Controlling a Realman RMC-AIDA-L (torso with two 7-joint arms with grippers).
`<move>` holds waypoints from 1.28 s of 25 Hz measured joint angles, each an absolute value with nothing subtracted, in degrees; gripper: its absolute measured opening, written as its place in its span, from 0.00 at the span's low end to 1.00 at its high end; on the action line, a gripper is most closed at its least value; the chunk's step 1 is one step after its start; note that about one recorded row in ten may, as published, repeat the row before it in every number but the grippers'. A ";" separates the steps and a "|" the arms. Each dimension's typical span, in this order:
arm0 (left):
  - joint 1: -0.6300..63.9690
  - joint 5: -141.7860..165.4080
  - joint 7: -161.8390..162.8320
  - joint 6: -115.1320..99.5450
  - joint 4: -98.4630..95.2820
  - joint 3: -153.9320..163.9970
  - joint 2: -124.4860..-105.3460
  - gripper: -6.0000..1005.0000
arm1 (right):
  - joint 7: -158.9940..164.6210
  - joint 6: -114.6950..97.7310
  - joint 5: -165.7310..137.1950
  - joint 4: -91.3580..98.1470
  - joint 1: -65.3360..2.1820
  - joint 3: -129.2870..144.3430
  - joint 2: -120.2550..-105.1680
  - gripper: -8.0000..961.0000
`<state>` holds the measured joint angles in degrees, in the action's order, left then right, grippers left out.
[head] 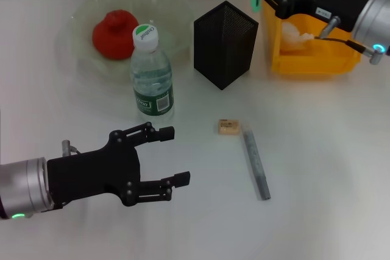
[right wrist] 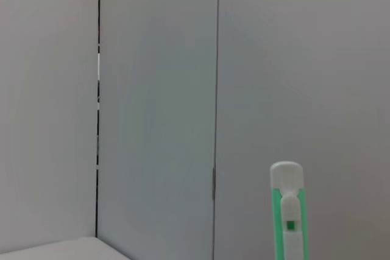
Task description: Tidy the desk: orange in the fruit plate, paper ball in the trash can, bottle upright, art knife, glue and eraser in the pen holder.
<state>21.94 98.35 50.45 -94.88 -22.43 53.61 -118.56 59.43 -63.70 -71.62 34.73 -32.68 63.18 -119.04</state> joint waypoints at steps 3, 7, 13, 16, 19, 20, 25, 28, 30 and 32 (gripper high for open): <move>21.84 98.35 50.45 -94.99 -22.43 53.61 -118.56 0.84 | 59.09 -62.24 -71.80 32.04 -35.15 63.15 -119.01 0.20; 21.87 98.35 50.45 -94.92 -22.46 53.61 -118.56 0.84 | 59.06 -60.49 -71.74 29.68 -36.97 63.19 -119.05 0.20; 21.99 98.33 50.45 -94.98 -22.54 53.61 -118.56 0.84 | 59.09 -57.55 -71.75 25.99 -39.76 63.90 -119.29 0.20; 21.99 98.27 50.45 -94.93 -22.64 53.61 -118.56 0.84 | 59.09 -57.38 -71.91 25.49 -40.07 64.05 -119.36 0.20; 21.98 98.25 50.45 -94.89 -22.70 53.61 -118.56 0.84 | 59.05 -57.39 -71.96 25.36 -40.00 64.12 -119.47 0.23; 21.97 98.25 50.45 -94.89 -22.72 53.61 -118.56 0.84 | 59.04 -57.47 -71.96 25.35 -39.90 64.13 -119.48 0.26; 21.91 98.24 50.45 -94.85 -22.77 53.61 -118.56 0.84 | 60.53 -60.15 -71.70 27.94 -37.03 64.18 -119.53 0.41; 21.87 98.25 50.45 -94.87 -22.77 53.61 -118.56 0.84 | 67.54 -63.54 -71.86 36.64 -31.32 64.31 -119.51 0.47; 21.87 98.25 50.45 -94.94 -22.80 53.61 -118.54 0.84 | 75.09 -64.22 -72.98 45.01 -26.77 64.83 -119.32 0.50; 21.74 98.25 50.45 -95.00 -22.85 53.61 -118.49 0.84 | 84.80 -65.02 -77.03 55.13 -22.55 65.15 -119.21 0.53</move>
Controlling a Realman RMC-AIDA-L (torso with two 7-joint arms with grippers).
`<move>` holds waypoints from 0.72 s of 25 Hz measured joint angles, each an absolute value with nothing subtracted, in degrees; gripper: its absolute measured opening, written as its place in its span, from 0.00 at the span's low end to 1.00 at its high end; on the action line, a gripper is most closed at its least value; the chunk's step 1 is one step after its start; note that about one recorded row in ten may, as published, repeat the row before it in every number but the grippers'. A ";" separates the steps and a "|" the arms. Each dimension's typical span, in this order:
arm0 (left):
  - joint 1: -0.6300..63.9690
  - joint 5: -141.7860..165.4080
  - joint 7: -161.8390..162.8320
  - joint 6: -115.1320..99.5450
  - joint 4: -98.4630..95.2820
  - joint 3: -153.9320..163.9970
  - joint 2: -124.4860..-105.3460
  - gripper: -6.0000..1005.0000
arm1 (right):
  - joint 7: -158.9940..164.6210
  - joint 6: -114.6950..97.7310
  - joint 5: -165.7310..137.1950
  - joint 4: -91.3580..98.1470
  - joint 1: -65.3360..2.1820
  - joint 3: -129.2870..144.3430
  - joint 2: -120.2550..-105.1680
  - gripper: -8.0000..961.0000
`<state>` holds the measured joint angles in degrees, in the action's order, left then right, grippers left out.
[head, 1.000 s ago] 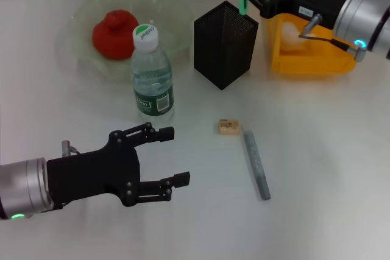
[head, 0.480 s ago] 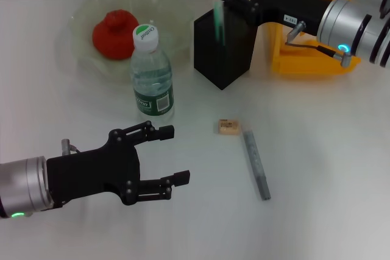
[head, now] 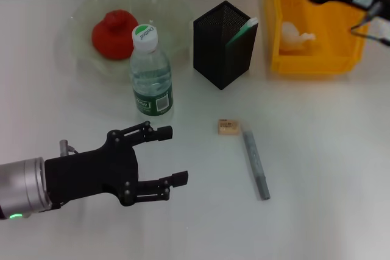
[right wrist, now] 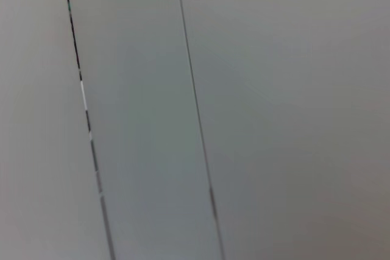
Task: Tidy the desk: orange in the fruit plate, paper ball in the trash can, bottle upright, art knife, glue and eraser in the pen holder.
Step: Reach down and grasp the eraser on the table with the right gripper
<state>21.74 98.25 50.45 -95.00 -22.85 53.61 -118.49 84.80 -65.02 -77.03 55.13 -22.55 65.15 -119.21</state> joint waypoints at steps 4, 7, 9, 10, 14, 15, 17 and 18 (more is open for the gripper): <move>21.56 98.26 50.61 -95.11 -22.86 53.58 -118.38 0.84 | 116.15 -73.05 -99.54 77.56 -19.01 63.45 -119.32 0.65; 21.52 98.26 51.15 -95.12 -22.92 53.59 -118.35 0.84 | 136.67 -85.42 -120.04 88.56 -22.87 63.39 -119.22 0.74; 21.51 98.26 51.19 -95.11 -22.92 53.60 -118.36 0.84 | 145.52 -94.07 -131.14 91.73 -26.65 65.59 -119.24 0.81; 21.45 98.28 51.21 -95.09 -22.93 53.60 -118.32 0.84 | 147.91 -97.14 -135.20 92.24 -28.23 67.59 -119.28 0.84; 21.42 98.29 51.24 -94.92 -22.94 53.61 -118.31 0.84 | 148.21 -99.32 -144.79 88.14 -33.07 76.25 -119.30 0.86; 21.41 98.31 51.24 -94.92 -22.94 53.61 -118.31 0.84 | 147.52 -99.01 -145.61 86.34 -34.23 77.26 -119.30 0.86; 21.34 98.35 51.24 -94.93 -22.94 53.61 -118.30 0.84 | 144.94 -98.11 -146.33 81.82 -37.02 78.74 -119.32 0.86; 21.27 98.35 51.24 -94.94 -22.94 53.61 -118.29 0.84 | 143.33 -97.51 -146.51 79.65 -38.31 79.50 -119.34 0.86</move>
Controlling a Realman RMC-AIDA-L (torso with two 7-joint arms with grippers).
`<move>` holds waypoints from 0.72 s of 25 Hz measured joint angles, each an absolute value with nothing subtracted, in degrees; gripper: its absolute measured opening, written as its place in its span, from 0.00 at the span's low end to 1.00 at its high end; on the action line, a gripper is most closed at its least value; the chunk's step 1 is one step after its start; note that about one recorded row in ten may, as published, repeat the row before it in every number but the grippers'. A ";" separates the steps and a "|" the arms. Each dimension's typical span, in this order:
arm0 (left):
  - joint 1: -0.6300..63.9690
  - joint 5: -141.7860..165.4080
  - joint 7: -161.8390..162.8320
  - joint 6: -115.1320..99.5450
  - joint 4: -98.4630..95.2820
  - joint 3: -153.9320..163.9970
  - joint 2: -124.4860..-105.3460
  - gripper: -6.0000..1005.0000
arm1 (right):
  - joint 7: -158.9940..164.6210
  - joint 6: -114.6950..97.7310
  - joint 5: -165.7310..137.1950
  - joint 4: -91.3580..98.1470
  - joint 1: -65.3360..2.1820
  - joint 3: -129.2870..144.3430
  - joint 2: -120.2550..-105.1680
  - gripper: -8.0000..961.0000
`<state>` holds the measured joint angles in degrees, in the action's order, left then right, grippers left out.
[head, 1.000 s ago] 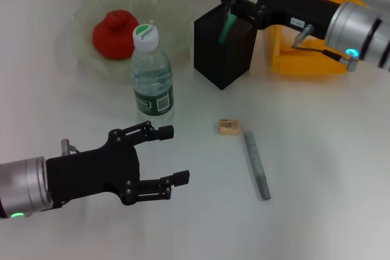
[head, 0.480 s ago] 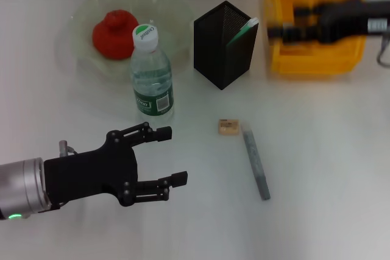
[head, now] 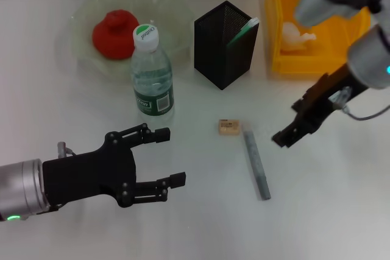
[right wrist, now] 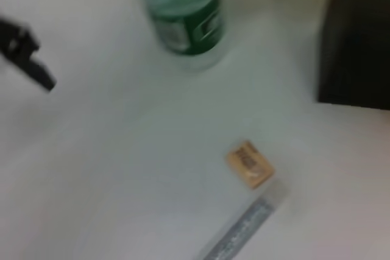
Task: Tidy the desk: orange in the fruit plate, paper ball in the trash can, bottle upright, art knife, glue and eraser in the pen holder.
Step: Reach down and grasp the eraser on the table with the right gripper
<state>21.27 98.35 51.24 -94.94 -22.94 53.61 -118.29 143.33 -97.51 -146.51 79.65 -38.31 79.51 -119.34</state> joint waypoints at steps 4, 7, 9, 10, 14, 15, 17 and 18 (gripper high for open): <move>20.95 98.36 51.24 -95.23 -22.94 53.61 -118.29 0.84 | 139.22 -90.56 -146.65 75.79 -39.52 83.77 -119.55 0.86; 20.81 98.36 51.24 -95.27 -22.94 53.61 -118.30 0.84 | 139.24 -86.50 -145.48 73.83 -40.15 86.14 -119.64 0.86; 20.78 98.36 51.24 -95.27 -22.94 53.61 -118.29 0.84 | 139.17 -86.01 -144.12 73.06 -40.45 86.35 -119.65 0.86; 20.76 98.36 51.24 -95.27 -22.94 53.61 -118.30 0.84 | 138.85 -85.50 -142.84 72.37 -40.69 86.65 -119.64 0.86; 20.69 98.35 51.24 -95.28 -22.96 53.61 -118.30 0.84 | 137.24 -82.46 -140.27 70.15 -40.97 89.42 -119.58 0.86; 20.70 98.35 51.24 -95.29 -22.99 53.61 -118.30 0.84 | 136.84 -81.48 -140.20 69.42 -41.07 90.11 -119.58 0.86; 20.69 98.35 51.22 -95.29 -23.03 53.61 -118.30 0.84 | 136.09 -79.84 -140.19 67.59 -41.43 90.94 -119.56 0.86; 20.70 98.36 51.19 -95.29 -23.03 53.61 -118.30 0.84 | 135.82 -79.05 -140.17 66.80 -41.58 91.14 -119.56 0.86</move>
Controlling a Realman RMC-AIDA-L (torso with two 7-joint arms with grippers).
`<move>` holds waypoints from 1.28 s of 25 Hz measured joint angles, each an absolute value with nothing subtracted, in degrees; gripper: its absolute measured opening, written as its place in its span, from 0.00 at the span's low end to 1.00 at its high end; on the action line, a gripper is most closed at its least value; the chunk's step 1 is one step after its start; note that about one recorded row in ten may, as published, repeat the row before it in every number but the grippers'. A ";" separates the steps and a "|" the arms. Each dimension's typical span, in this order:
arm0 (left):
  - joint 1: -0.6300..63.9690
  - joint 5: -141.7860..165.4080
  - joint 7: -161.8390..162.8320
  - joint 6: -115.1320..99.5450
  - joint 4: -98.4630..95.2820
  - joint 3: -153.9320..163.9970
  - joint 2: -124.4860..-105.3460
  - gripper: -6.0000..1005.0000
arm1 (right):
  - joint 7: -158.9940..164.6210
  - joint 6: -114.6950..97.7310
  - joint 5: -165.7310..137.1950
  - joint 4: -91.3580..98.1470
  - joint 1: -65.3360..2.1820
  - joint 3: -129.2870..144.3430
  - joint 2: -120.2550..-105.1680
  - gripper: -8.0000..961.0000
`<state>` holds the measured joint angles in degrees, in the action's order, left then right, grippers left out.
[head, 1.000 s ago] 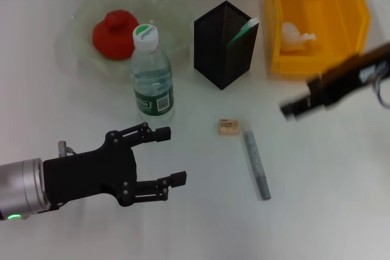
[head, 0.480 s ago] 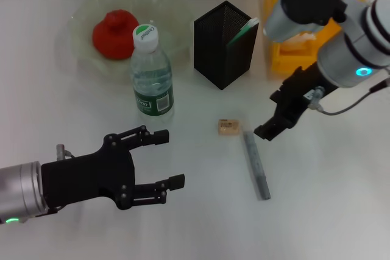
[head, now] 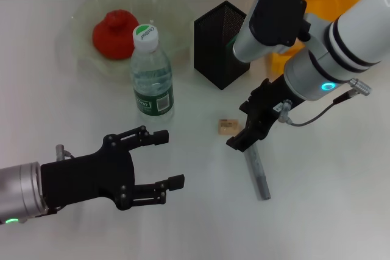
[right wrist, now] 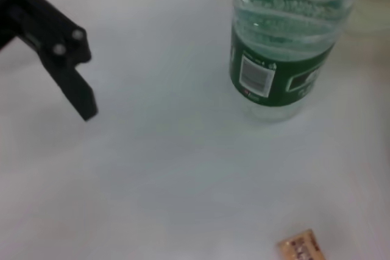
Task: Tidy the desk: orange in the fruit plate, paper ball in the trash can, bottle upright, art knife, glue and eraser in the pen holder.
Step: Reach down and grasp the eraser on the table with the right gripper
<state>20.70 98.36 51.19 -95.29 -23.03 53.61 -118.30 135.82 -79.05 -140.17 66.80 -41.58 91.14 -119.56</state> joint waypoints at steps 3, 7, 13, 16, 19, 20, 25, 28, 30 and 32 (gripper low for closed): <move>20.70 98.38 51.13 -95.29 -23.03 53.61 -118.30 0.84 | 135.55 -76.29 -139.90 64.97 -41.56 91.24 -119.61 0.86; 20.71 98.40 51.07 -95.29 -23.03 53.61 -118.30 0.84 | 135.55 -73.65 -138.75 62.27 -41.90 91.41 -119.65 0.86; 20.64 98.87 50.77 -95.18 -23.03 53.61 -118.36 0.84 | 135.85 -70.25 -138.56 59.91 -42.21 92.78 -119.65 0.84; 20.64 98.87 50.77 -95.18 -23.03 53.61 -118.36 0.84 | 135.84 -68.89 -138.55 58.40 -42.62 92.89 -119.63 0.82; 20.66 98.97 50.63 -95.09 -22.87 53.61 -118.39 0.84 | 135.80 -68.27 -137.71 56.15 -43.66 92.85 -119.64 0.79; 20.66 98.97 50.63 -95.09 -22.86 53.61 -118.39 0.84 | 135.61 -68.08 -137.02 55.50 -43.91 92.81 -119.65 0.79; 20.66 98.97 50.62 -95.07 -22.78 53.61 -118.42 0.84 | 135.24 -67.29 -135.77 54.07 -44.35 92.87 -119.64 0.70; 20.66 98.97 50.62 -94.91 -22.75 53.61 -118.47 0.84 | 135.19 -66.98 -135.77 53.58 -44.52 92.94 -119.67 0.54; 20.66 98.97 50.62 -94.91 -22.73 53.61 -118.47 0.84 | 135.18 -66.96 -135.77 53.54 -44.54 92.94 -119.68 0.52; 20.66 98.97 50.62 -94.91 -22.70 53.61 -118.48 0.84 | 135.17 -67.01 -135.77 53.28 -44.78 92.99 -119.69 0.50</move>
